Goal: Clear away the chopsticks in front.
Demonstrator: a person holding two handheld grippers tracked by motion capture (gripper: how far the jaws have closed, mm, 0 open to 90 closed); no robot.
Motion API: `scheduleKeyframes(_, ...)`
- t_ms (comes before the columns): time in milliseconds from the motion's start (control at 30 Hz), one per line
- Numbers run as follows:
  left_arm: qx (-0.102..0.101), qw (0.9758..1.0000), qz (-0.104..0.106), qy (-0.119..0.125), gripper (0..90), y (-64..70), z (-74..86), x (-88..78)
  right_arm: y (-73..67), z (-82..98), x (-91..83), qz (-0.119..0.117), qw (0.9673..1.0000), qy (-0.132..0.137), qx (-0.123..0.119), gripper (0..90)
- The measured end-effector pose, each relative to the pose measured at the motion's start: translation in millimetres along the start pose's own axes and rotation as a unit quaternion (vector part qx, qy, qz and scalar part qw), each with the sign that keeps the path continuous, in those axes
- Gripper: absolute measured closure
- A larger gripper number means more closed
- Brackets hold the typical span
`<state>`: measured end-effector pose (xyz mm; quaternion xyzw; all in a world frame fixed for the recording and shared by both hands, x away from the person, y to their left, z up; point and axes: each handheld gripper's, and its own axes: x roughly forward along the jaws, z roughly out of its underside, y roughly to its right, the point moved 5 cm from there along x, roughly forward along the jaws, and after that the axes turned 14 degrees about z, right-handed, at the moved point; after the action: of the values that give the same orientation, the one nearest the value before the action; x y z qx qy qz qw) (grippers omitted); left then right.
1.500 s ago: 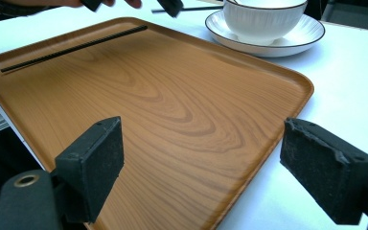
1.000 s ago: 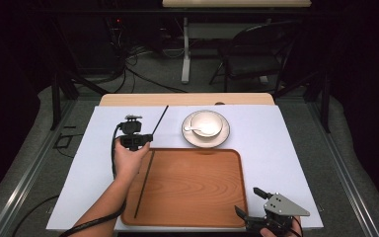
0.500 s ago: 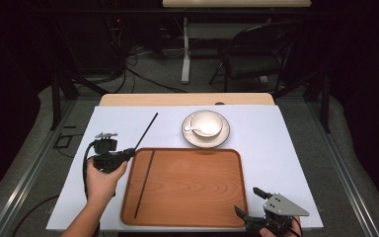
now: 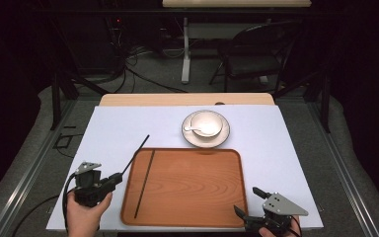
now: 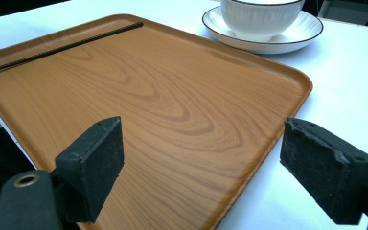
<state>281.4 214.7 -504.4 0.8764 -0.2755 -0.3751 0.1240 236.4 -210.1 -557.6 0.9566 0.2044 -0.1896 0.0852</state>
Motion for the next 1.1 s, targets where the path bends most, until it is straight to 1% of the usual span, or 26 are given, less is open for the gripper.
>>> scheduleKeyframes(33, 0.0, 1.0, -0.001, -0.002, 86.5, -0.3, 3.5, -2.2, 0.0, 0.2, 0.0, 0.0, 1.0, -0.001, 0.0, 14.8)
scheduleKeyframes(67, 0.0, 1.0, -0.001, -0.002, 86.5, -0.3, 3.5, -2.2, 0.0, 0.2, 0.0, 0.0, 1.0, -0.001, 0.0, 14.8)
scheduleKeyframes(133, -0.008, 1.0, 0.002, -0.001, 86.5, -0.3, 14.2, -5.4, -0.4, 0.4, -0.2, 0.0, 1.0, -0.002, 0.0, 14.8)
scheduleKeyframes(167, -0.008, 1.0, 0.002, -0.001, 86.5, -0.3, 14.2, -5.4, -0.7, 0.5, -0.3, -0.001, 1.0, -0.002, 0.0, 14.8)
scheduleKeyframes(200, -0.01, 0.9999, 0.002, -0.002, 86.6, -0.2, 21.5, -6.2, -1.0, 0.5, -0.3, 0.0, 1.0, -0.003, 0.001, 14.8)
scheduleKeyframes(233, -0.01, 0.9999, 0.002, -0.002, 86.6, -0.2, 21.5, -6.2, -1.0, 0.5, -0.3, 0.0, 1.0, -0.003, 0.001, 14.8)
scheduleKeyframes(267, -0.007, 0.9999, -0.004, -0.008, 86.6, 0.0, 28.1, -5.7, -1.2, 0.5, -0.3, 0.0, 1.0, -0.003, 0.0, 14.8)
scheduleKeyframes(333, -0.008, 0.9999, -0.005, -0.01, 86.6, -0.1, 33.3, -3.5, -1.6, 0.5, 0.2, -0.001, 1.0, -0.003, 0.0, 14.8)
scheduleKeyframes(367, -0.007, 0.9999, -0.009, -0.012, 86.5, -0.9, 35.3, -2.2, -1.9, 0.6, 0.4, 0.0, 1.0, -0.004, 0.001, 14.8)
scheduleKeyframes(433, -0.007, 0.9998, -0.014, -0.014, 86.6, -2.4, 37.6, 0.8, -2.2, 0.6, 0.9, -0.001, 1.0, -0.004, 0.0, 14.8)
scheduleKeyframes(533, -0.011, 0.9998, -0.013, -0.014, 86.5, -4.5, 38.5, 5.4, -2.5, 1.0, 1.3, -0.002, 1.0, -0.006, 0.0, 14.8)
scheduleKeyframes(733, -0.015, 0.9995, -0.017, -0.022, 86.4, -7.3, 43.8, 13.8, -2.6, 1.5, 1.6, -0.003, 1.0, -0.007, 0.003, 14.8)
scheduleKeyframes(767, -0.018, 0.9994, -0.015, -0.026, 86.4, -8.7, 45.7, 16.0, -2.6, 1.5, 1.6, -0.003, 1.0, -0.007, 0.003, 14.8)
scheduleKeyframes(800, -0.026, 0.999, -0.011, -0.033, 86.4, -11.8, 50.3, 21.5, -2.7, 1.5, 1.6, -0.003, 1.0, -0.007, 0.004, 14.8)
scheduleKeyframes(833, -0.029, 0.9988, -0.011, -0.037, 86.3, -12.2, 51.7, 22.9, -2.8, 1.5, 1.5, -0.003, 1.0, -0.007, 0.003, 14.8)
scheduleKeyframes(867, -0.029, 0.9988, -0.011, -0.037, 86.3, -12.2, 51.7, 22.9, -2.8, 1.5, 1.5, -0.003, 1.0, -0.007, 0.003, 14.8)
scheduleKeyframes(933, -0.029, 0.9984, -0.011, -0.048, 86.3, -13.6, 56.0, 28.3, -3.1, 1.5, 1.5, -0.003, 1.0, -0.007, 0.002, 14.8)
scheduleKeyframes(1000, -0.03, 0.9983, -0.009, -0.05, 86.3, -13.5, 57.3, 30.4, -3.1, 1.5, 1.7, -0.003, 1.0, -0.007, 0.002, 14.8)
scheduleKeyframes(1100, -0.026, 0.9979, -0.008, -0.059, 86.3, -12.7, 59.7, 34.1, -3.4, 1.5, 2.1, -0.004, 0.9999, -0.009, 0.003, 14.8)
